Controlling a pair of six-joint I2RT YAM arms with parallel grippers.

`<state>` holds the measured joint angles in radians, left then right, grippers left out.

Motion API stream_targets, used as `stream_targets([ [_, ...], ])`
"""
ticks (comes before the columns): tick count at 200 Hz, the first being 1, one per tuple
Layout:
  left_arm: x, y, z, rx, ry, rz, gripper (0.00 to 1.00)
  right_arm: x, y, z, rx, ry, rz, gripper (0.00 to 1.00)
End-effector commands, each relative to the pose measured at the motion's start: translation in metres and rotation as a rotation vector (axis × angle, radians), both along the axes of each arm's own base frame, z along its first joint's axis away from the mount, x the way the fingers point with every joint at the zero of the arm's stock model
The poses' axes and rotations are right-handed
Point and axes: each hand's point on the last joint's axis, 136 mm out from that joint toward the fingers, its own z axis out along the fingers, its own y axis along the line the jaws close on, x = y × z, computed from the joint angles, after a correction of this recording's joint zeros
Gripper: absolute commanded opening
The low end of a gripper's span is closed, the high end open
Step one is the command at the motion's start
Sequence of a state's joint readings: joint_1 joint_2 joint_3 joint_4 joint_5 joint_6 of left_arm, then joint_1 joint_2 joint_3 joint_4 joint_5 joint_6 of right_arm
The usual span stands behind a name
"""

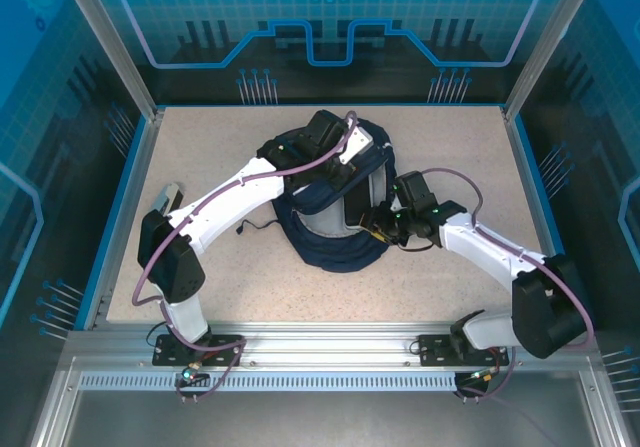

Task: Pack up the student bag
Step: Move the glasses case into the student bag.

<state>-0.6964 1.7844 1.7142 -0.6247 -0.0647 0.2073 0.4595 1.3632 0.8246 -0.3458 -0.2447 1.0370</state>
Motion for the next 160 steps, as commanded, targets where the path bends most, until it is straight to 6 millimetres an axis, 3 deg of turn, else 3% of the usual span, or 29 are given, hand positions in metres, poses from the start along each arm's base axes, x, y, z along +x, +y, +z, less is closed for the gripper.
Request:
stream_targets([
  [1, 0.006, -0.011, 0.049, -0.121, -0.080, -0.008, 0.00, 0.012, 0.012, 0.007, 0.039, -0.015, -0.018, 0.34],
  [42, 0.003, -0.014, 0.048, -0.134, -0.064, -0.023, 0.00, 0.018, 0.004, 0.008, -0.004, -0.034, -0.028, 0.32],
  [46, 0.003, -0.014, 0.048, -0.135, -0.064, -0.024, 0.00, 0.023, 0.006, 0.018, 0.001, -0.054, -0.026, 0.32],
  [56, 0.003, -0.015, 0.048, -0.134, -0.063, -0.025, 0.00, 0.021, 0.003, 0.022, -0.010, -0.056, -0.029, 0.34],
  [65, 0.003, -0.014, 0.047, -0.133, -0.061, -0.022, 0.00, 0.016, -0.002, 0.024, -0.026, -0.058, -0.050, 0.39],
  [77, 0.003, -0.015, 0.045, -0.132, -0.060, -0.023, 0.00, 0.011, -0.002, 0.035, -0.028, -0.096, -0.082, 0.54],
  [80, 0.003, -0.015, 0.045, -0.132, -0.060, -0.023, 0.00, 0.005, -0.004, 0.029, -0.042, -0.085, -0.088, 0.56],
  [89, 0.005, -0.015, 0.044, -0.129, -0.060, -0.019, 0.00, -0.002, -0.005, 0.032, -0.052, -0.098, -0.108, 0.60],
  [126, 0.005, -0.015, 0.044, -0.130, -0.062, -0.017, 0.00, -0.009, 0.000, 0.029, 0.003, -0.079, -0.148, 0.55],
  [160, 0.005, -0.014, 0.045, -0.132, -0.061, -0.015, 0.00, 0.001, 0.022, 0.022, 0.059, -0.047, -0.095, 0.47],
])
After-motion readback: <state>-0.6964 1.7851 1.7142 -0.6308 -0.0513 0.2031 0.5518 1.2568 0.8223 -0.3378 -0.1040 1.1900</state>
